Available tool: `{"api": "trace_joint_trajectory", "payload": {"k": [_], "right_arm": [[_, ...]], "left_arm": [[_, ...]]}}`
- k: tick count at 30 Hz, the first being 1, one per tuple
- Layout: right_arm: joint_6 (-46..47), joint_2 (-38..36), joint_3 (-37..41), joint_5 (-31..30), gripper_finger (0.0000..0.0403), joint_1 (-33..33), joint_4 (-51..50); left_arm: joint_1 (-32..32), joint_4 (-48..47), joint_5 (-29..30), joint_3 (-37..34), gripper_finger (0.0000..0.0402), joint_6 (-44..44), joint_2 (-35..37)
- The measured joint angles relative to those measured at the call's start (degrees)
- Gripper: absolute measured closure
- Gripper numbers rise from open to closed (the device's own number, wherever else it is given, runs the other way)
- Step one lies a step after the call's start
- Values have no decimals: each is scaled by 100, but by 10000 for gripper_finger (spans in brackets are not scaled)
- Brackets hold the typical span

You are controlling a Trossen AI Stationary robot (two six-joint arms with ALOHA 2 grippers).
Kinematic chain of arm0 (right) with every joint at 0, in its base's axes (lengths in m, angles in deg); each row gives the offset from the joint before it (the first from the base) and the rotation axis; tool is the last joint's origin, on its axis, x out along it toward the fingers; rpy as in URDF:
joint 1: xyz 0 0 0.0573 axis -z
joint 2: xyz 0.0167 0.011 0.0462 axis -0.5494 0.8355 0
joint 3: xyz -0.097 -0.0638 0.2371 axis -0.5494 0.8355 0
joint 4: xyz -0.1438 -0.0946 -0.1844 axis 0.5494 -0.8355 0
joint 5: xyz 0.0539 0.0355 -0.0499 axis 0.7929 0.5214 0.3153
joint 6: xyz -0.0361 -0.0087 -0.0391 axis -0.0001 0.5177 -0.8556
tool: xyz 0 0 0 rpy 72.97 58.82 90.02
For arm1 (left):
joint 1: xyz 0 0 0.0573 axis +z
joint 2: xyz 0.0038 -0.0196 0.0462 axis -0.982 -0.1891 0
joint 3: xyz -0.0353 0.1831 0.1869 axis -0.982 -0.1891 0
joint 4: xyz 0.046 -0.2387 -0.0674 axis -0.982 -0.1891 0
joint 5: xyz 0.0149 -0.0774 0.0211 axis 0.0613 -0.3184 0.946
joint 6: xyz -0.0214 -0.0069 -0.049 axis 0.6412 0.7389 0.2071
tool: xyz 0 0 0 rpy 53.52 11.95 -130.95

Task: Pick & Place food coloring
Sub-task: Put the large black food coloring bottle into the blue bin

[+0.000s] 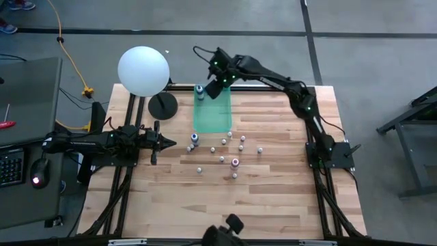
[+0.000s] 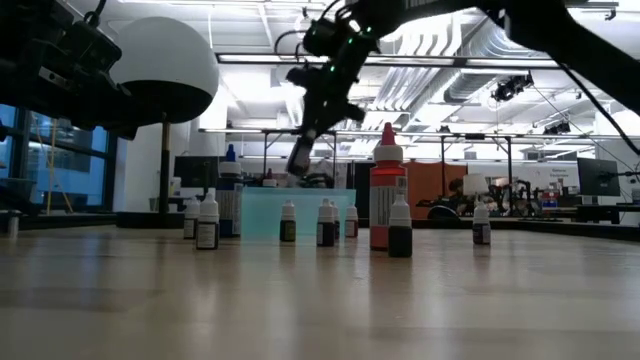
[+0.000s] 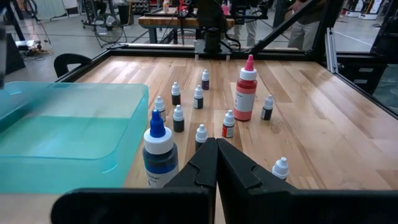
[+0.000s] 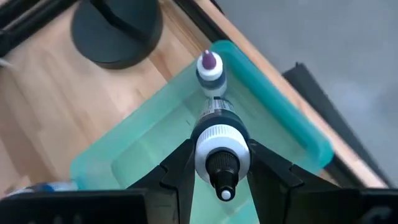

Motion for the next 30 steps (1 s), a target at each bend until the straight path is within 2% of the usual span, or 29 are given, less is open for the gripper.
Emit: {"api": "trace_joint_trajectory", "payload": {"k": [7,16,30], "right_arm": [[411,446,1,22,289,97,114],[-351,466,-110,283,289,159,369],[-622,464,-108,-204,287,185,373]], "left_arm": [[0,0,0,0,401,0,0],[0,0,0,0,401,0,1],[0,0,0,0,401,0,1]]}}
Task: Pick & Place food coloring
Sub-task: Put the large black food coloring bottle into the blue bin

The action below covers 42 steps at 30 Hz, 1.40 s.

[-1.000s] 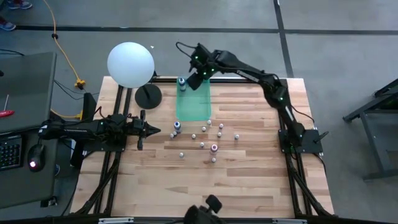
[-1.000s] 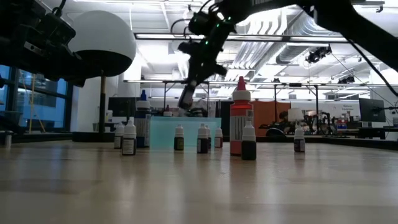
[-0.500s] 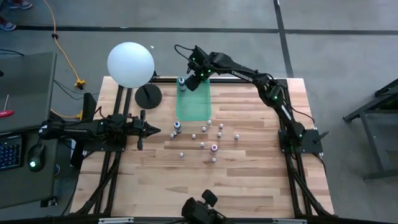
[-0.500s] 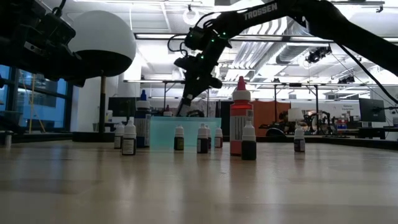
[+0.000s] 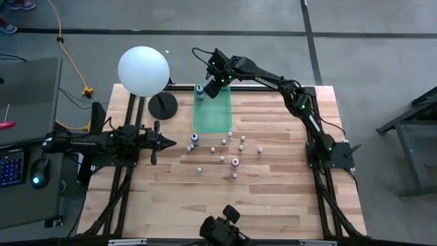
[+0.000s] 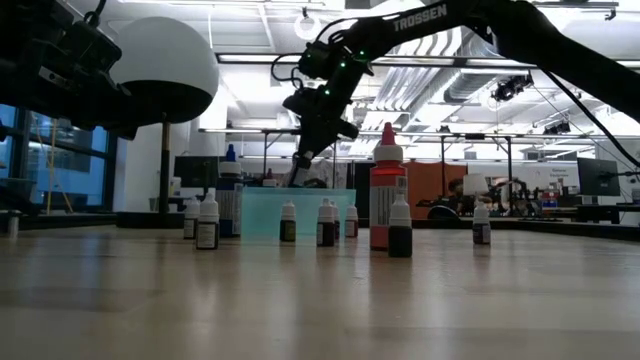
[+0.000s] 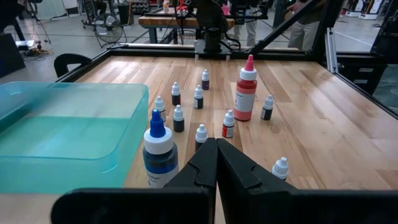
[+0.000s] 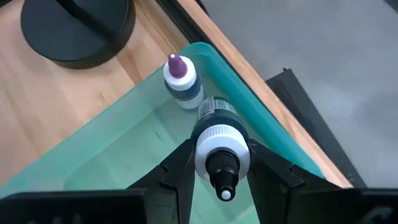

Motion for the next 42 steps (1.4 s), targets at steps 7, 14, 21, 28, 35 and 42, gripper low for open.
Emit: {"api": "trace_joint_trajectory", "payload": {"k": [7,14,21,28,35,42], "right_arm": [[136,127,2,75,285,13,138],[304,304,9,112,285,-9,100],[373,304,9,5,285,38,145],[525,467,6,150,285,61,239],[603,573,6,259,285,50,253],[597,573,6,207,284,57,474]], "left_arm": [[0,0,0,0,401,0,1],[0,0,-7,0,401,0,-1],[0,0,-3,0,401,0,1],[0,0,-4,0,401,0,1],[0,0,-4,0,401,0,1],[0,0,-4,0,401,0,1]]}}
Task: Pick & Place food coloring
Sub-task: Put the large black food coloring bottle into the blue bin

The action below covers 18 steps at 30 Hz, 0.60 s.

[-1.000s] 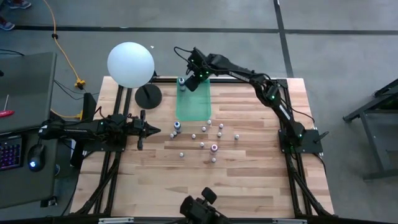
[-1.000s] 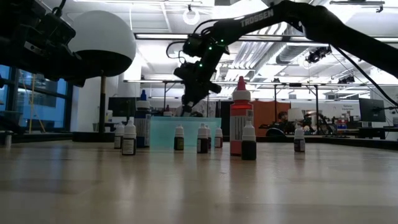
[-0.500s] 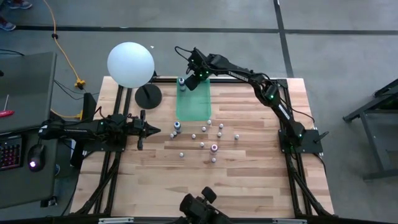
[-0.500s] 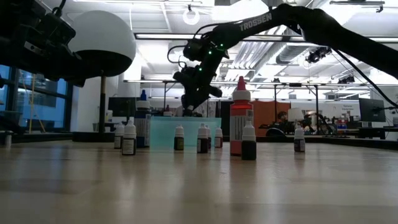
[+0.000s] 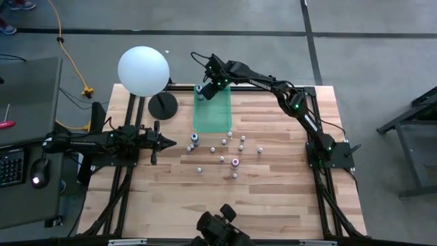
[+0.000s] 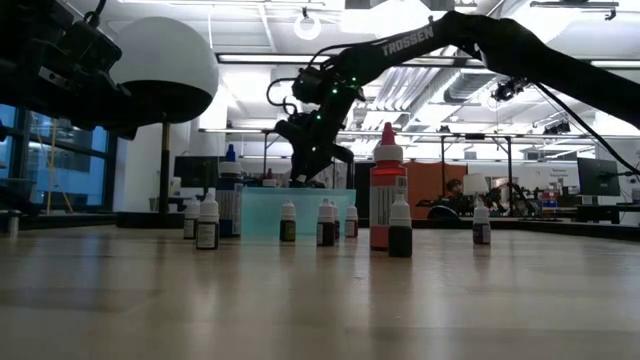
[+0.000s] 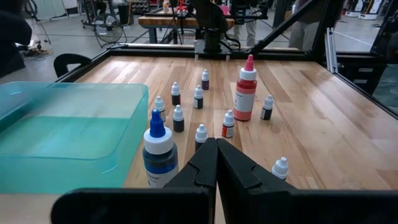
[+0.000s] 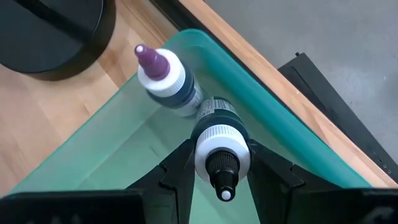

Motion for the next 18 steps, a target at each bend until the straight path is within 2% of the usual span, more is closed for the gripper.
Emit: {"api": "trace_joint_trajectory", "payload": {"k": [18], "right_arm": [[-42,-4,0,-82,278,13,-209]], "left_arm": [[0,0,1,0,401,0,0]]}}
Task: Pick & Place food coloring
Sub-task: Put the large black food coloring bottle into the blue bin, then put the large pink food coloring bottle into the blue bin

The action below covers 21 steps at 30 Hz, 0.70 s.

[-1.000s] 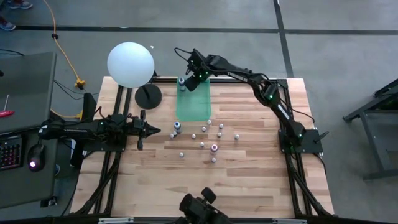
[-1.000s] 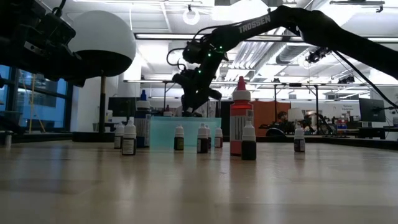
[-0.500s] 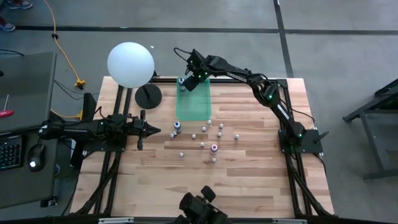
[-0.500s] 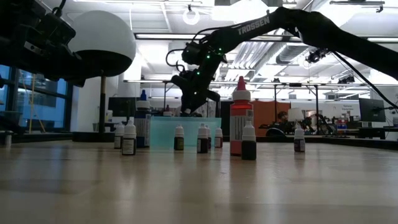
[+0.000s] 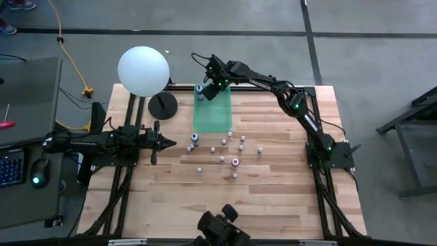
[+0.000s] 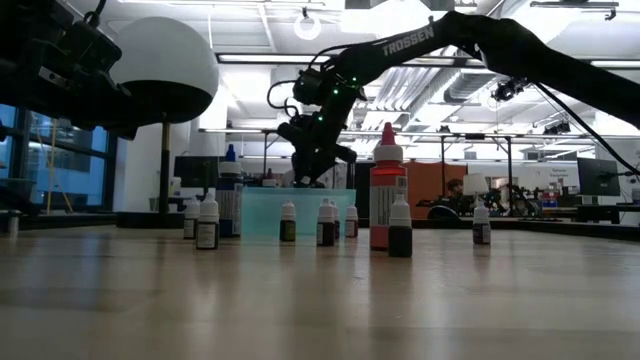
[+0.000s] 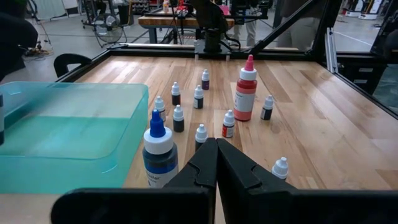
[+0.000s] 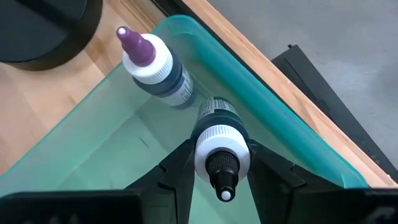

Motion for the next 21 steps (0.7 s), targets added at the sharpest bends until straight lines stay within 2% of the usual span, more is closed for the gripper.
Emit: {"api": "trace_joint_trajectory", "payload": {"k": [11,21], "right_arm": [[0,-2,0,160,262,0,218],[-39,-10,0,-41,260,3,212]], "left_arm": [[0,-1,2,0,401,0,0],[0,0,2,0,401,0,0]]}}
